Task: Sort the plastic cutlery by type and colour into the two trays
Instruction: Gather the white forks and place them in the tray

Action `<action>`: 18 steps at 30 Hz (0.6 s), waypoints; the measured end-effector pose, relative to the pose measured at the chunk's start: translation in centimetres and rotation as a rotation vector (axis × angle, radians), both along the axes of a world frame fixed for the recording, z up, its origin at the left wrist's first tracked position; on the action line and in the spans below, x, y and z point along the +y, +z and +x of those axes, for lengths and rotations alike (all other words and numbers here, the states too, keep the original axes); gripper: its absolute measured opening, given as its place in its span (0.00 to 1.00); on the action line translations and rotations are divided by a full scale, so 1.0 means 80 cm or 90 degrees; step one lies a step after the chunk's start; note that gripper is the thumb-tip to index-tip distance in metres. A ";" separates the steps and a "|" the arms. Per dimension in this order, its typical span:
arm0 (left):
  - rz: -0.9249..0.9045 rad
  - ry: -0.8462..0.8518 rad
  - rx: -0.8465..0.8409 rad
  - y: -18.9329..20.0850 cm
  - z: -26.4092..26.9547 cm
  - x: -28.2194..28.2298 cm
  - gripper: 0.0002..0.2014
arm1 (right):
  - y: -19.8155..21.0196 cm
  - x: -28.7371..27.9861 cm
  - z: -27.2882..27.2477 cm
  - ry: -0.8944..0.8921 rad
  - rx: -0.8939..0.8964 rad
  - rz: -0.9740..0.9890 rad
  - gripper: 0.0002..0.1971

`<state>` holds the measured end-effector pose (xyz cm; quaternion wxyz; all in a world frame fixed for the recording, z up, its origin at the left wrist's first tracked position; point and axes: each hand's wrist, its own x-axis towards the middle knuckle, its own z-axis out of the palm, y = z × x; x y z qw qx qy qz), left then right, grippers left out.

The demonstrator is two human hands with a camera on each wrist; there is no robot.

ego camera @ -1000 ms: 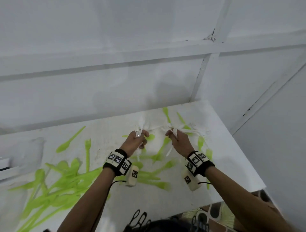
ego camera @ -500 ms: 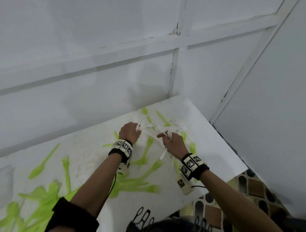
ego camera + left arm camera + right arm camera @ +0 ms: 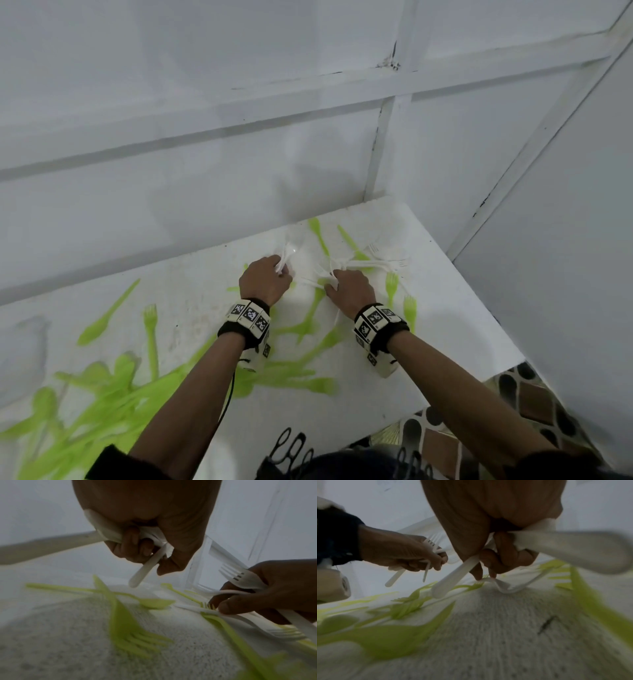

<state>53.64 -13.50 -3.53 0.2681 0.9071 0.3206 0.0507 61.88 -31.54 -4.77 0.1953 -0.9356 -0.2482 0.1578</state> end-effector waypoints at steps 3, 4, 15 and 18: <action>-0.019 0.008 -0.039 0.011 -0.017 -0.001 0.08 | 0.001 0.004 -0.006 0.026 -0.021 -0.027 0.16; -0.043 0.006 -0.055 0.013 -0.022 0.000 0.09 | 0.001 0.004 -0.010 0.040 -0.032 -0.043 0.16; -0.155 -0.059 -0.114 0.032 -0.043 -0.003 0.12 | 0.026 -0.010 -0.038 -0.006 -0.038 0.022 0.11; -0.258 -0.031 -0.135 0.037 -0.043 -0.001 0.12 | 0.029 -0.017 -0.042 -0.069 0.031 0.173 0.09</action>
